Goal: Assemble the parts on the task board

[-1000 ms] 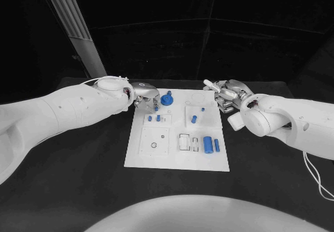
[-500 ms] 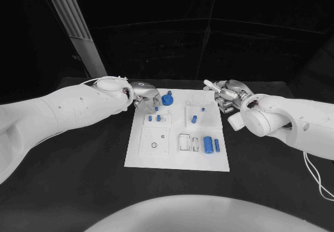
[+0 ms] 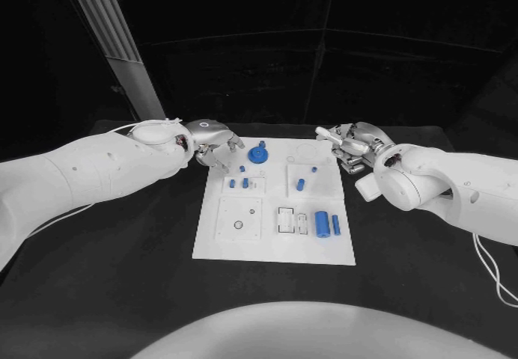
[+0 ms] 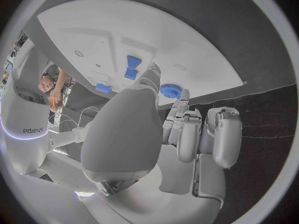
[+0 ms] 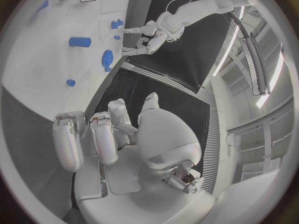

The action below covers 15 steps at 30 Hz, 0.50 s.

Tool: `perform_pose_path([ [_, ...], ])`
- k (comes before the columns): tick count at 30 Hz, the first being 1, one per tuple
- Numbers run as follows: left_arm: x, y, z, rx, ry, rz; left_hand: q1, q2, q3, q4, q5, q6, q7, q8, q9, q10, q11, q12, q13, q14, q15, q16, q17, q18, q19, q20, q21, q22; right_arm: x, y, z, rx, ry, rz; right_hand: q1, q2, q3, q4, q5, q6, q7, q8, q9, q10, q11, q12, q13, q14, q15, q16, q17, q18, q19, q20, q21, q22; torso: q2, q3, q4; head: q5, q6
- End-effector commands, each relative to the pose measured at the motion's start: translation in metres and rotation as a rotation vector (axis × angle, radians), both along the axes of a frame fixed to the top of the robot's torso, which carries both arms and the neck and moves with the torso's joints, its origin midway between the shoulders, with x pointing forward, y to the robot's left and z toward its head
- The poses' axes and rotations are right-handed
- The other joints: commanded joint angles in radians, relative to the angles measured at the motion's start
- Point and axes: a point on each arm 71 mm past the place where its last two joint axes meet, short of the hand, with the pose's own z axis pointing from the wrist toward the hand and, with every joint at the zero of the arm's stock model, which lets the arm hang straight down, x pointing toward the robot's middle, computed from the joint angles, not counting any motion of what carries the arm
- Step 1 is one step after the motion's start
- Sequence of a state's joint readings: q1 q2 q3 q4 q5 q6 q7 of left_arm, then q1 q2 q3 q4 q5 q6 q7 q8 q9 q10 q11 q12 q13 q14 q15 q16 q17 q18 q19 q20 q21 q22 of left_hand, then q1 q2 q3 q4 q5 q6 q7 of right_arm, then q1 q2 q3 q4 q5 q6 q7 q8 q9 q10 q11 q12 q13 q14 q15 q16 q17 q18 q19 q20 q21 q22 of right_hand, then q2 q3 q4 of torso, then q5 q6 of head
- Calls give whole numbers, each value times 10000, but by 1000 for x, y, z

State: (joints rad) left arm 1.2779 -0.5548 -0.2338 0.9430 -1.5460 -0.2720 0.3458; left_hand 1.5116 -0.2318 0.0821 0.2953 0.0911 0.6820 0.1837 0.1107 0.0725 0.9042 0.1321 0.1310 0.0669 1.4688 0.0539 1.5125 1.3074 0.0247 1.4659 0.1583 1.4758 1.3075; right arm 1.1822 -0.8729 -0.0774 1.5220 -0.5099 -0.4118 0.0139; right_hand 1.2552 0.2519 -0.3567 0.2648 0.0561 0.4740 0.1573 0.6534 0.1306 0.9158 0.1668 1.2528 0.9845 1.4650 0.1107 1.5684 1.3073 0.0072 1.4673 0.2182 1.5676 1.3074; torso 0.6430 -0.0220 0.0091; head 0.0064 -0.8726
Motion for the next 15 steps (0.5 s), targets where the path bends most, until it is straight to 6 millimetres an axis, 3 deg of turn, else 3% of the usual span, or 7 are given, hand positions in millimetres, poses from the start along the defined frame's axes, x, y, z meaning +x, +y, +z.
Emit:
perform_pose_path([
  [1,-1,5,15,-1478,-761,155,-207,46,-621,16,-123,54,100,276,51,-271,36,155,25,-120,-11,-778,559,222,-487,-8,-529,1937,0,-3,9,-1664,-1585,804,700,-19,157,-139,190,326,717,20,-89,-1393,-75,-1045,-1448,1057,-107,24,2635,-72,1035,-63,32,2634,14,-8,19,-143,0],
  [5,-7,11,24,-2932,-919,106,-260,132,-855,16,-190,176,191,545,87,-343,115,396,58,-414,124,-1183,7,309,-814,71,-901,1775,-2,-7,14,-2691,-2303,1074,1891,-32,420,-245,171,957,526,-123,-269,-1440,-302,-2161,-2527,1057,-322,24,2635,-72,1035,-275,32,2634,2,-1,37,-218,0],
  [7,-10,15,30,-3905,-889,144,-402,173,-1028,26,-186,229,234,728,102,-324,146,629,83,-911,186,-1798,-792,501,-1491,140,-1646,1438,-1,-9,17,-3293,-2751,1224,2426,-54,502,-217,61,1409,427,-263,-368,-1260,-468,-2944,-3256,1057,-499,24,2635,-72,1035,-425,32,2634,7,-9,19,-232,0],
  [9,-13,17,33,-4533,-821,194,-489,203,-1059,29,-187,263,241,835,111,-328,162,754,89,-1198,195,-2154,-1228,608,-1879,164,-2098,1233,-1,-9,18,-3659,-3025,1313,2685,-93,486,-49,-5,1732,373,-508,-493,-930,-496,-3654,-3934,1057,-638,24,2635,-72,1035,-614,32,2634,9,-10,14,-254,0],
  [11,-16,20,38,-5646,-649,346,-711,315,-992,21,-210,390,227,1039,137,-259,147,1000,109,-2005,202,-3071,-2298,885,-2935,185,-3322,677,0,-9,20,-4276,-3471,1463,3174,-206,526,35,-25,2283,257,-795,-614,-566,-761,-4565,-4779,1057,-777,24,2635,-72,1035,-662,32,2634,15,-4,3,-286,0],
  [14,-22,22,44,-7444,-260,606,-1098,332,-956,21,-109,438,220,1276,135,-329,160,1315,86,-3834,236,-5075,-4546,1384,-5045,218,-5976,-551,2,-8,21,-5163,-4102,1677,3499,-293,526,218,-57,2888,115,-1168,-660,-374,-682,-5780,-5786,1057,-798,24,2635,-72,1035,-766,32,2634,12,-1,3,-340,0],
  [15,-23,23,45,-7779,-191,650,-1195,363,-946,11,-27,455,222,1312,137,-331,152,1360,85,-4139,253,-5382,-4867,1462,-5426,231,-6460,-777,3,-8,21,-5326,-4223,1721,3555,-333,514,235,-59,3019,110,-1277,-662,-270,-686,-6061,-6029,1057,-799,24,2635,-72,1035,-774,32,2634,11,-3,4,-361,0],
])
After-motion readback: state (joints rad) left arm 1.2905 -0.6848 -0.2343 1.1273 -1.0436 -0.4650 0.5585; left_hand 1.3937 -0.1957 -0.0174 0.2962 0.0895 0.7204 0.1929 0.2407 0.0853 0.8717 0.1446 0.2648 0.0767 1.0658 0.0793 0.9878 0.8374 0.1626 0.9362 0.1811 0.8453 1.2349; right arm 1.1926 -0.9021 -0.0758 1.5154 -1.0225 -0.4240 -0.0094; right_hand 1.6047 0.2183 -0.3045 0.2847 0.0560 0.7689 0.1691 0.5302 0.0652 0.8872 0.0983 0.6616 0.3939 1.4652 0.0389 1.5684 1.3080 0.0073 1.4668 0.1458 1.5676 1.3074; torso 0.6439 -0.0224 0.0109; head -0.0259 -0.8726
